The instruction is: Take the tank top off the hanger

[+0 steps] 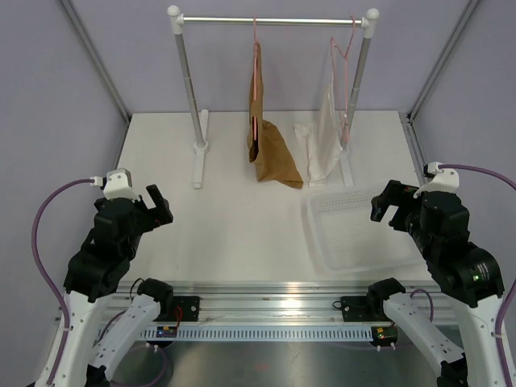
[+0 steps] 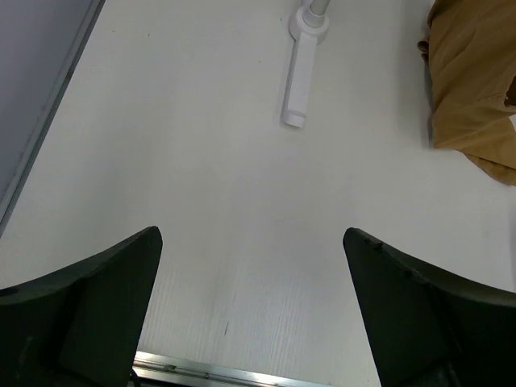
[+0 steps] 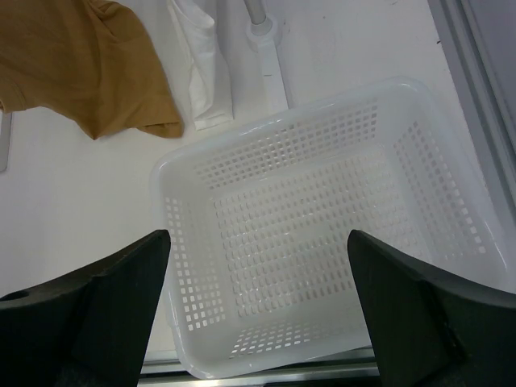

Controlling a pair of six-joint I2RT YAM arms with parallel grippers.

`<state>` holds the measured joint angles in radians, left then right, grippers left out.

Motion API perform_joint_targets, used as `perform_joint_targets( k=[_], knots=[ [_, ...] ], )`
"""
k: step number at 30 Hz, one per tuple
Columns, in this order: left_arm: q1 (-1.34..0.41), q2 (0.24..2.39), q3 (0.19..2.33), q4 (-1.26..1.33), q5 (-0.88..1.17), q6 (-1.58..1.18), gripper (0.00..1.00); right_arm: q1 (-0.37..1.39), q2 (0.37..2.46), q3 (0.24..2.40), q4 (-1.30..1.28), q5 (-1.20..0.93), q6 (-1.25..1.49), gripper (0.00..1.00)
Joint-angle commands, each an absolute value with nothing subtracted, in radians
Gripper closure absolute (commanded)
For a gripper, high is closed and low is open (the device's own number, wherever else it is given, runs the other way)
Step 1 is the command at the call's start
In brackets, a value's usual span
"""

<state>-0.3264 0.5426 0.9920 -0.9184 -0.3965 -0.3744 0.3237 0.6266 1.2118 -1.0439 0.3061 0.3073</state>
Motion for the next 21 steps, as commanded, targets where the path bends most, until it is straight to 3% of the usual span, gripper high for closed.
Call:
perform_joint_targets(
  k=[1,10,21],
  knots=[
    [-0.330,0.540,1.014,-0.871,-0.379,-0.383,0.01,0.331,0.621,1.224,-1.025,0.325,0.316,0.00],
    [-0.330,0.623,1.118,-0.864,-0.308,-0.396,0.01,0.331,0.572,1.183,-0.966,0.226,0.337,0.01],
    [-0.377,1.056,1.532,-0.888,-0.133,-0.417,0.01,0.331,0.557,1.129,-0.922,0.118,0.360,0.00]
  ],
)
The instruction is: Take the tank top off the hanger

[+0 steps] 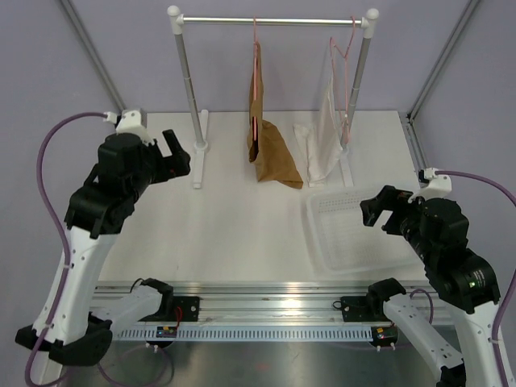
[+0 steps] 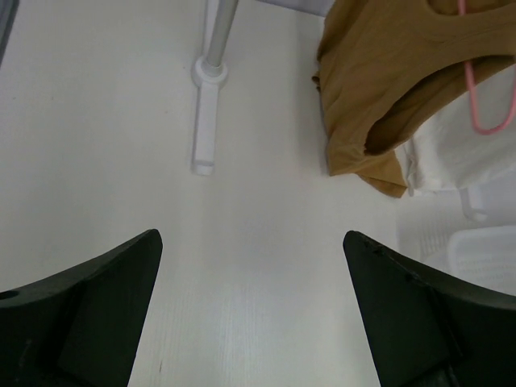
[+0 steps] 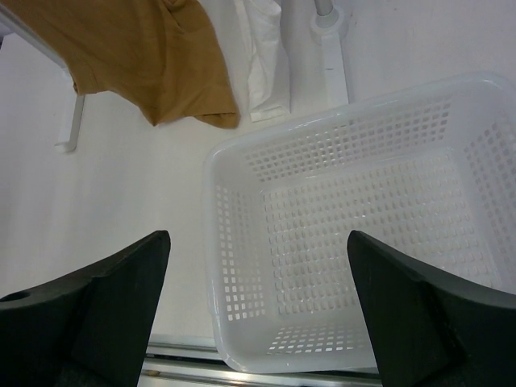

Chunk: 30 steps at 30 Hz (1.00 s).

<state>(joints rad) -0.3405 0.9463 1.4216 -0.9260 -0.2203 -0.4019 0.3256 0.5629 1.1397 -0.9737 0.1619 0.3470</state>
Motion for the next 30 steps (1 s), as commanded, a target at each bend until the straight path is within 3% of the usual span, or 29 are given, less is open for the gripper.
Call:
perform_joint_targets(
  k=[1,13,20,23,30],
  knots=[
    [-0.390,1.086,1.561,-0.876,-0.129,-0.414,0.01,0.330,0.554,1.124,-0.919,0.111,0.364,0.01],
    [-0.520,1.606,2.153,-0.839,-0.169,-0.344,0.01,0.331,0.512,1.098,-0.934,0.003,0.382,0.00],
    [-0.529,1.799,2.292,-0.689,-0.156,-0.270,0.01,0.331,0.477,1.075,-0.966,-0.040,0.382,0.01],
    [-0.531,1.868,2.339,-0.654,-0.155,-0.250,0.08,0.331,0.466,1.072,-0.979,-0.064,0.383,0.00],
    [-0.532,2.017,2.442,-0.607,-0.208,-0.195,0.39,0.331,0.446,1.074,-0.980,-0.094,0.385,0.00]
  ],
)
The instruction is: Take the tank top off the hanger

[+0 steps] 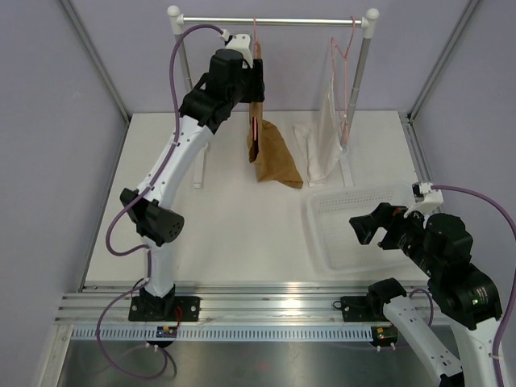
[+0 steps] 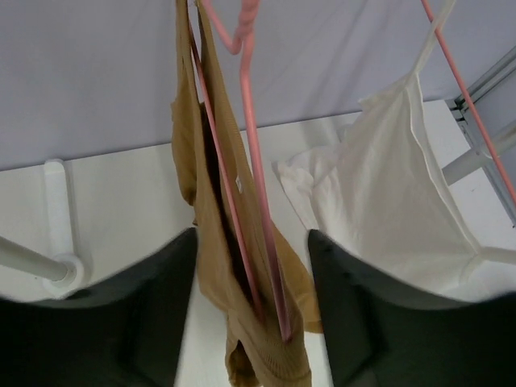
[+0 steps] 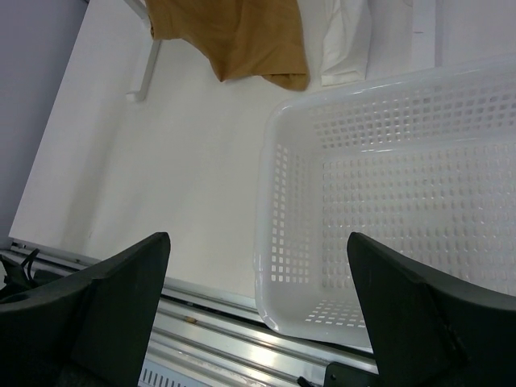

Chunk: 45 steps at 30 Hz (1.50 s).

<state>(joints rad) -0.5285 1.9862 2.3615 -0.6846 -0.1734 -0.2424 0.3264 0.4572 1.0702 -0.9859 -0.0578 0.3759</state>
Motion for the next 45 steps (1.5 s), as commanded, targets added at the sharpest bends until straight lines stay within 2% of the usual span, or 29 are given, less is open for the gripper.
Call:
perform_joint_targets(
  k=[1,4,5,7,8,12,19,32,38,43,45],
  knots=[
    [-0.532,2.043,2.454,-0.612,-0.221,-0.192,0.53,0.331,0.448,1.072,-0.986,-0.094,0.384,0.01],
    [-0.532,2.051,2.461,-0.594,-0.248,-0.186,0.68,0.331,0.448,1.066,-0.986,-0.087,0.376,0.01],
    [-0.532,2.054,2.457,-0.585,-0.250,-0.186,0.76,0.331,0.449,1.065,-0.983,-0.089,0.374,0.01],
    [-0.532,2.057,2.457,-0.572,-0.250,-0.187,0.81,0.331,0.460,1.057,-0.973,-0.095,0.373,0.01],
    [-0.532,2.056,2.460,-0.574,-0.253,-0.189,0.91,0.331,0.466,1.054,-0.968,-0.104,0.373,0.00],
    [-0.535,2.030,2.454,-0.563,-0.262,-0.189,0.99,0.331,0.485,1.035,-0.943,-0.126,0.377,0.00],
    [-0.537,1.956,2.464,-0.554,-0.288,-0.178,1.00,0.331,0.497,1.012,-0.907,-0.152,0.387,0.01],
    [-0.540,1.700,2.292,-0.598,-0.250,-0.201,1.00,0.330,0.512,1.040,-0.882,-0.167,0.390,0.01],
    [-0.540,1.514,2.060,-0.653,-0.190,-0.268,1.00,0.331,0.552,1.072,-0.858,-0.195,0.383,0.00],
    [-0.541,1.258,1.788,-0.667,-0.094,-0.344,1.00,0.331,0.580,1.051,-0.704,-0.395,0.411,0.00],
    [-0.543,1.168,1.605,-0.629,-0.026,-0.380,1.00,0.331,0.601,1.023,-0.579,-0.467,0.463,0.01]
  ],
)
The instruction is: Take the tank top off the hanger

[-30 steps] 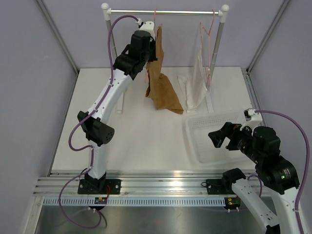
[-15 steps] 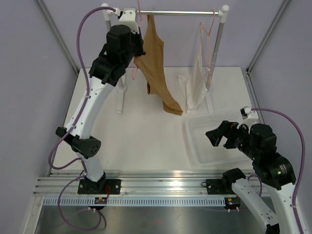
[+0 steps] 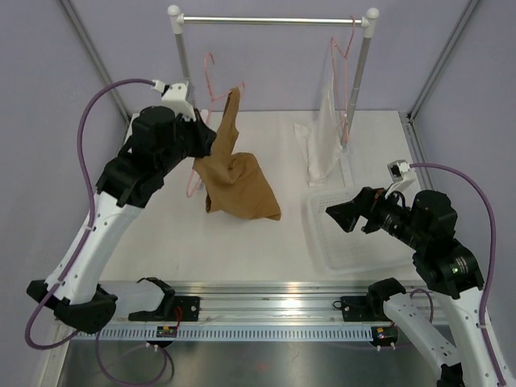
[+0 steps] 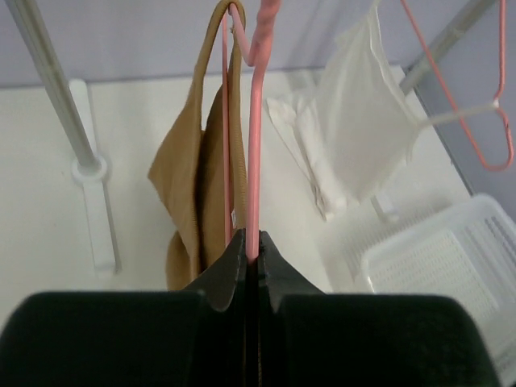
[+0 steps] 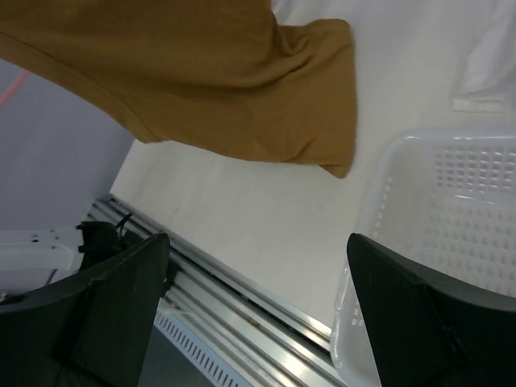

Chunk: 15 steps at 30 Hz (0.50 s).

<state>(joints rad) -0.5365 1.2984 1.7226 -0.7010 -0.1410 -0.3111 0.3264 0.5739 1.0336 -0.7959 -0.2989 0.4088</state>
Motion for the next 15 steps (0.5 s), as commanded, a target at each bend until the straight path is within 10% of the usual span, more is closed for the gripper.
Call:
perform_joint_targets(
  k=[1,15],
  knots=[
    [-0.551,1.085,1.536,-0.611,0.036,-0.390,1.00,0.331,0.613,1.013,-0.533,-0.539,0.485,0.00],
    [-0.661,0.526,0.830,-0.399,0.190,-0.595,1.00,0.661,1.132,1.048,-0.163,-0.192,0.583,0.04]
  ],
)
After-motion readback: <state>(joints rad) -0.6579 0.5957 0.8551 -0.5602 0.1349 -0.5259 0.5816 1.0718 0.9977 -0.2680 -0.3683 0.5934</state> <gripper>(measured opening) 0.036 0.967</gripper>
